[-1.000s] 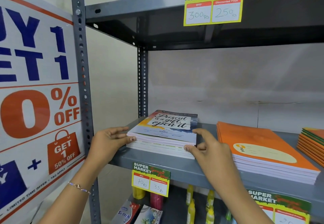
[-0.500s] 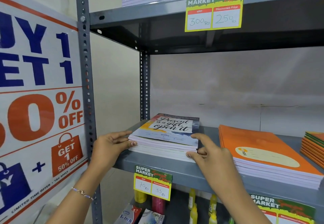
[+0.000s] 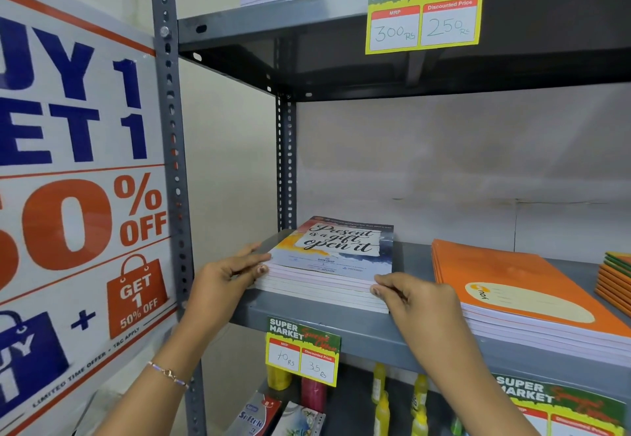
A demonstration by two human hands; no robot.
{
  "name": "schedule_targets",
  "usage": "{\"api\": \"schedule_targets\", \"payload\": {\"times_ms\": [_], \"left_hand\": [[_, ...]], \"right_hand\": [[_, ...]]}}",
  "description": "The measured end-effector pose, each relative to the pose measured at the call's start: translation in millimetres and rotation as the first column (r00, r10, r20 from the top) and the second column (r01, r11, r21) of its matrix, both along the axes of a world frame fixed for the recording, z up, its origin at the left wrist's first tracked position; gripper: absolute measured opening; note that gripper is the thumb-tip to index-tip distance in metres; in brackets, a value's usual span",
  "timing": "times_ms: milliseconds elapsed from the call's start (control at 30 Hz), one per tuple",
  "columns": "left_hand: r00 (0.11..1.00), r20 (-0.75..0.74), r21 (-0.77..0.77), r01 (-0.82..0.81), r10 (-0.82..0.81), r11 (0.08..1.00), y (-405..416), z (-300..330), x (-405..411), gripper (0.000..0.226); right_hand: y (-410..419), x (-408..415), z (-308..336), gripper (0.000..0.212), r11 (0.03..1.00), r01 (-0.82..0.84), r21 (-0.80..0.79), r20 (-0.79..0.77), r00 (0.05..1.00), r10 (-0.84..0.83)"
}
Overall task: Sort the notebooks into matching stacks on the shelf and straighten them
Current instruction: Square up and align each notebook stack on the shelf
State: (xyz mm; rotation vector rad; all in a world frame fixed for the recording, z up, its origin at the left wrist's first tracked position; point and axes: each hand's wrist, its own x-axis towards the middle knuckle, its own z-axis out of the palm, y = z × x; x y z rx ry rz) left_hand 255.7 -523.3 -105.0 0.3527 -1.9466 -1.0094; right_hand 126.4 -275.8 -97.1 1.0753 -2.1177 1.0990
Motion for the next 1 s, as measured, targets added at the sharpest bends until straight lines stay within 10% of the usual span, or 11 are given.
{"api": "schedule_targets", "payload": {"times_ms": [1000], "left_hand": [[0.997,0.077,0.083,-0.020,0.014,0.996,2.2,5.3,4.7,0.042]], "right_hand": [[0.3,1.7,-1.8,0.047,1.000,0.010,0.004,0.048,0.999,-0.010]]}}
